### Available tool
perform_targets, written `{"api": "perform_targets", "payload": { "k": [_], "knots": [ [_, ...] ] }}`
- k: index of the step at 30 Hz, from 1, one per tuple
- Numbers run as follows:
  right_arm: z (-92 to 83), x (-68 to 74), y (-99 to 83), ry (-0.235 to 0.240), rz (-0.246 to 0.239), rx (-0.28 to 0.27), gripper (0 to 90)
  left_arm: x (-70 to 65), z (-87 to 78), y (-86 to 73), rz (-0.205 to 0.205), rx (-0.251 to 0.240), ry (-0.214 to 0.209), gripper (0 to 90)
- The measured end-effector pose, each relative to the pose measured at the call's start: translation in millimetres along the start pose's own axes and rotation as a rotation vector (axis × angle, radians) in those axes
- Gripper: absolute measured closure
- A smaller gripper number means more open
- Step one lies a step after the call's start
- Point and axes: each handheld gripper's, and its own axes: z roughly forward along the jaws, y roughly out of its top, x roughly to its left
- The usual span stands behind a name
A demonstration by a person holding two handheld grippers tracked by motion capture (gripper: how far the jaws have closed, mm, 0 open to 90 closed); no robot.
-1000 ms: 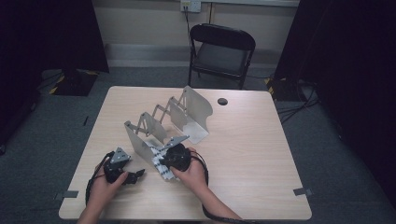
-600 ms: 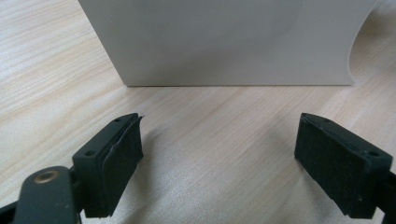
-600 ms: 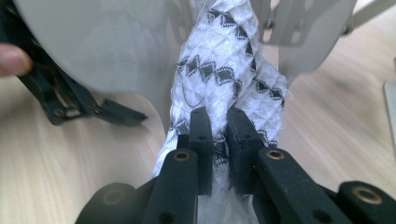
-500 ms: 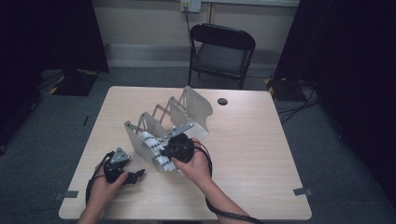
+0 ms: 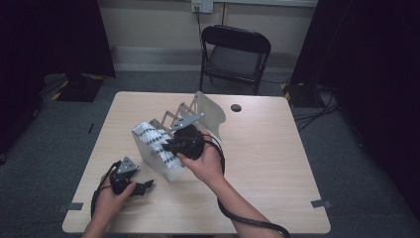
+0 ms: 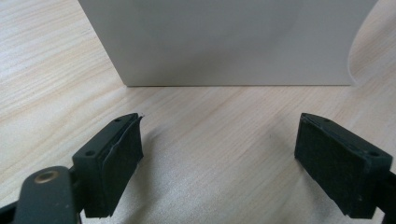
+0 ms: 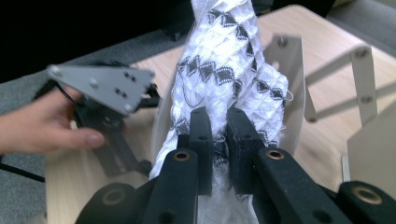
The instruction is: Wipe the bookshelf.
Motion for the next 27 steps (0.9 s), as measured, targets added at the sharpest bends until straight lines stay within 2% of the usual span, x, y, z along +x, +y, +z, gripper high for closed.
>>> {"api": "perform_targets", "payload": {
  "k": [3,7,13,20,27],
  "knots": [
    [0.9,3.9,4.2,0.003,-0.015,0.004,81.9,0.1,0.1,0.0,0.000,0.000,-0.001,14.7],
    [6.6,4.4,-1.2,0.021,0.011,-0.005,81.9,-0.2,0.1,-0.1,-0.003,-0.001,-0.002,14.7],
    [19.7,0.8,-20.7,0.026,0.031,0.009,81.9,0.0,0.0,-0.1,-0.001,0.002,-0.003,14.7],
    [44.6,-3.6,-48.4,0.029,0.048,0.049,81.8,0.0,0.0,-0.1,-0.001,0.002,-0.003,14.7],
    [66.3,-4.7,-72.3,0.025,0.044,0.091,81.3,0.0,-0.1,0.0,-0.001,0.003,-0.003,14.7]
  ]
}}
